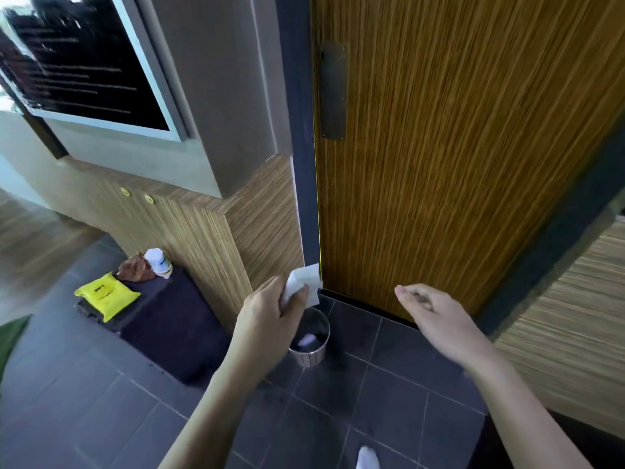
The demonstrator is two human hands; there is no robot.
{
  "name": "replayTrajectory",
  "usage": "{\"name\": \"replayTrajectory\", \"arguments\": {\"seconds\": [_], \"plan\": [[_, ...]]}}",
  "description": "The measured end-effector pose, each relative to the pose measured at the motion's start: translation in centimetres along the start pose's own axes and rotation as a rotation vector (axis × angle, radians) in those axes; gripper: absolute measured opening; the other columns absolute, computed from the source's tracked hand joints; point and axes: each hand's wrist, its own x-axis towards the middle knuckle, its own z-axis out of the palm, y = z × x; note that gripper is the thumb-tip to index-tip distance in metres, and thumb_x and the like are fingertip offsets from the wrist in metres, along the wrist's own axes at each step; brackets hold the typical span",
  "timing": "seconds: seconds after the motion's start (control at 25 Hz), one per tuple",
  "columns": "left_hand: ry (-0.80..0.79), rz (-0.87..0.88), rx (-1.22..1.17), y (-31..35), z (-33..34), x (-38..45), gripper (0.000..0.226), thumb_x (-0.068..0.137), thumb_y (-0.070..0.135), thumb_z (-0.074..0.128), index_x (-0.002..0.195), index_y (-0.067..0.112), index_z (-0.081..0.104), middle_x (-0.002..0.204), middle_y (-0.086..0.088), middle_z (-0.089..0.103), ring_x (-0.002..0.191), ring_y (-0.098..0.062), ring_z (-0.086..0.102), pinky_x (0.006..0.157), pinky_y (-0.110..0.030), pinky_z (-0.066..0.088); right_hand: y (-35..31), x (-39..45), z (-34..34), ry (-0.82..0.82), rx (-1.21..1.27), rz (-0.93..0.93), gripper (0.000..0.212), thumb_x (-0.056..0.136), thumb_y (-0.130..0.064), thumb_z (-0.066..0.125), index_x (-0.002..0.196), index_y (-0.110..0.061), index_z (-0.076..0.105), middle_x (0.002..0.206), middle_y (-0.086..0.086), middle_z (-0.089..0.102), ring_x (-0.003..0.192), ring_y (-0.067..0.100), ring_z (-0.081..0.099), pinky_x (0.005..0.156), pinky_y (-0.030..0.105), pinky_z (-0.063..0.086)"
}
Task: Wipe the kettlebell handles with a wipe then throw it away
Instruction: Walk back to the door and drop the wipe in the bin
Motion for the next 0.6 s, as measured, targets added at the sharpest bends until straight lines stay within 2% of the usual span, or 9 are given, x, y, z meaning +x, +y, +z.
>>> {"name": "replayTrajectory", "arguments": {"seconds": [0.08, 0.24, 0.36, 0.44, 0.52, 0.6], "plan": [[0.005, -0.048, -0.004, -2.0, 1.9, 3.8, 0.045, 0.097, 0.037, 0.061, 0.064, 0.022, 0.034, 0.057, 0.010, 0.042, 0.052, -0.007, 0.038, 0.053, -0.030, 0.038, -0.1, 5.2, 0.0, -0.039, -0.006, 0.014, 0.028, 0.095, -0.066, 0.043, 0.111, -0.047, 0.055, 0.113, -0.022, 0.059, 0.115, 0.004, 0.054, 0.085, 0.023, 0.041], [-0.014, -0.140, 0.012, -5.2, 4.5, 10.9, 0.047, 0.097, 0.032, 0.062, 0.062, 0.024, 0.030, 0.055, 0.014, 0.042, 0.051, -0.007, 0.038, 0.052, -0.021, 0.032, -0.8, 13.9, 0.9, -0.099, -0.020, 0.058, 0.027, 0.095, -0.066, 0.045, 0.108, -0.047, 0.058, 0.112, -0.025, 0.060, 0.117, 0.001, 0.054, 0.096, 0.026, 0.041], [-0.025, -0.171, 0.034, -7.6, 5.9, 14.6, 0.046, 0.097, 0.029, 0.060, 0.062, 0.025, 0.030, 0.056, 0.015, 0.045, 0.053, -0.007, 0.039, 0.052, -0.021, 0.032, -1.3, 18.4, 2.0, -0.137, -0.016, 0.095, 0.026, 0.095, -0.066, 0.045, 0.105, -0.047, 0.059, 0.111, -0.027, 0.060, 0.117, -0.001, 0.054, 0.100, 0.026, 0.041], [-0.079, -0.209, 0.047, -9.9, 6.9, 17.3, 0.040, 0.096, 0.032, 0.058, 0.063, 0.023, 0.037, 0.060, 0.012, 0.052, 0.057, -0.009, 0.047, 0.055, -0.028, 0.041, -1.5, 20.9, 2.9, -0.139, -0.012, 0.125, 0.026, 0.094, -0.067, 0.045, 0.101, -0.048, 0.061, 0.111, -0.026, 0.062, 0.114, -0.002, 0.056, 0.098, 0.026, 0.042], [-0.166, -0.286, 0.091, -13.2, 8.6, 20.1, 0.029, 0.095, 0.035, 0.054, 0.070, 0.022, 0.049, 0.068, 0.007, 0.060, 0.067, -0.010, 0.057, 0.064, -0.038, 0.051, -1.5, 23.1, 3.7, -0.132, 0.007, 0.183, 0.024, 0.093, -0.067, 0.046, 0.096, -0.049, 0.061, 0.109, -0.026, 0.064, 0.110, -0.004, 0.057, 0.096, 0.025, 0.043], [-0.295, -0.368, 0.157, -16.3, 11.0, 22.3, 0.022, 0.096, 0.037, 0.051, 0.079, 0.024, 0.058, 0.075, 0.006, 0.065, 0.076, -0.013, 0.062, 0.073, -0.041, 0.053, -0.6, 24.8, 4.6, -0.112, 0.039, 0.224, 0.028, 0.091, -0.070, 0.045, 0.098, -0.049, 0.062, 0.107, -0.026, 0.066, 0.109, -0.006, 0.058, 0.096, 0.027, 0.045]]}}
